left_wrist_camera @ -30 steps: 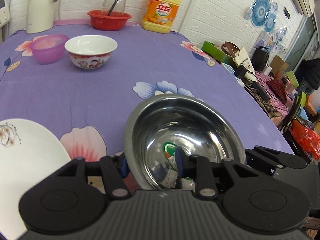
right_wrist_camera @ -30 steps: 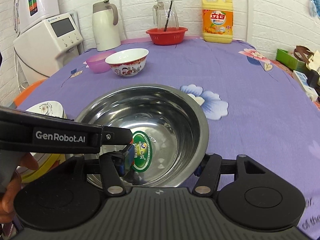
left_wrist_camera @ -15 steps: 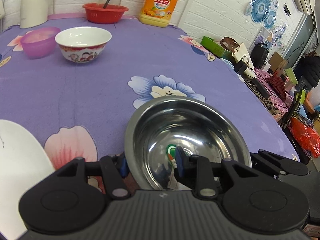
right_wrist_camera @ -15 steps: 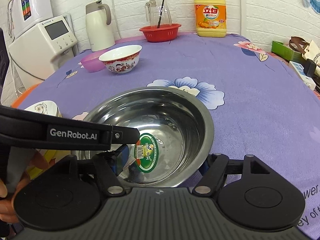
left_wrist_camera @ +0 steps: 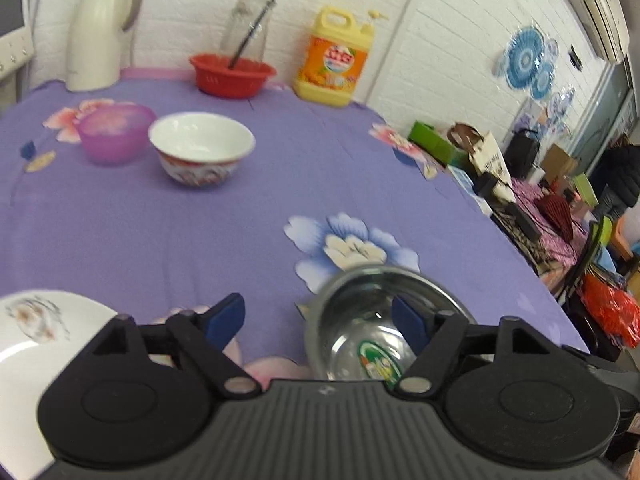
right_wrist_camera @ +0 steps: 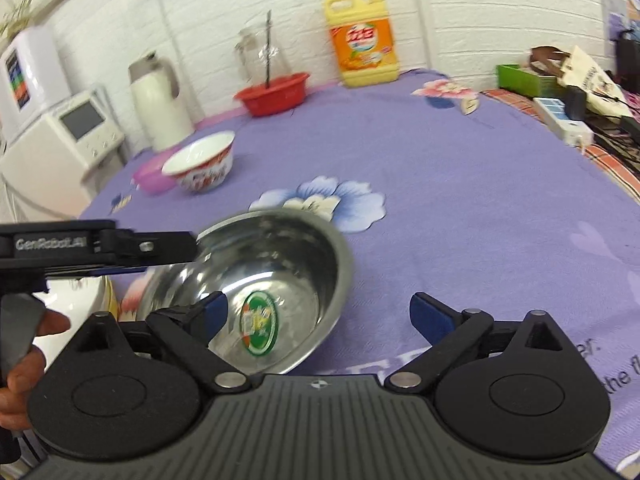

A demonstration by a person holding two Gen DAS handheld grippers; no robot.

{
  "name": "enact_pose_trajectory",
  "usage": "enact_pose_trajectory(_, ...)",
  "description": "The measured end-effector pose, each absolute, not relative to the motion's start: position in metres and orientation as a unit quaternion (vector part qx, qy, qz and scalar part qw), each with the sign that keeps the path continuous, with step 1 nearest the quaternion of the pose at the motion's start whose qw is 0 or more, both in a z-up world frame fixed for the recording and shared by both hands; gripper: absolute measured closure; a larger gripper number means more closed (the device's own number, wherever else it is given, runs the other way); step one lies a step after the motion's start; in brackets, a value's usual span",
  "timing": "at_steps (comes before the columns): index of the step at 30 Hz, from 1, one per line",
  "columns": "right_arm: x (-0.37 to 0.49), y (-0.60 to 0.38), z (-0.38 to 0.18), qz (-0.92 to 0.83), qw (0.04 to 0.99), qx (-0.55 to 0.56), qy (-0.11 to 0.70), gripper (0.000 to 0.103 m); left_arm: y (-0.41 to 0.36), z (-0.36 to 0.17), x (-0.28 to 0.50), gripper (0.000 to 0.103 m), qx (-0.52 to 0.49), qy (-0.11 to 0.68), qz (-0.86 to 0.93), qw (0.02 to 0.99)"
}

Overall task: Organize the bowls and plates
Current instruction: 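Carry the steel bowl onto the plate stack and open the left tool, then grasp the rim of the white patterned bowl with the left tool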

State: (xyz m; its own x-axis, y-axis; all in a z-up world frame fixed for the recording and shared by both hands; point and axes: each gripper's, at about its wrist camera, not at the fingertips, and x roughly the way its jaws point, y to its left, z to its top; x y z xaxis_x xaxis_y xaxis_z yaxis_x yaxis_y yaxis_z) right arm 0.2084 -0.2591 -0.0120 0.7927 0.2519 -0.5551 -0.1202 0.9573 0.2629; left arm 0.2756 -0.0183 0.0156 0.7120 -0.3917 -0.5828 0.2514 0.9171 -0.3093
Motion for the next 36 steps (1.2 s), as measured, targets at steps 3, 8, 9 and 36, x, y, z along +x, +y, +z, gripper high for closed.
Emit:
enact_pose_trajectory(3,0.211,-0.266,-0.005,0.091,0.941,0.121,0.302,0.000,0.001,0.023,0.278,0.028,-0.112,0.328,-0.153,0.925)
enact_pose_trajectory(8,0.227,-0.258,0.011,0.080,0.940,0.138,0.301,0.000,0.031,0.026,0.284,0.028,-0.121,0.325,-0.114,0.931)
enact_pose_trajectory(9,0.228,-0.256,0.015,0.086,0.942,0.141,0.293,0.000,0.035,0.024,0.286,0.028,-0.124,0.326,-0.108,0.931)
enact_pose_trajectory(36,0.500,-0.113,0.001,0.235,0.890,-0.137,0.365,0.000,0.086,-0.018,0.485,0.027,-0.249,0.393,-0.011,0.885)
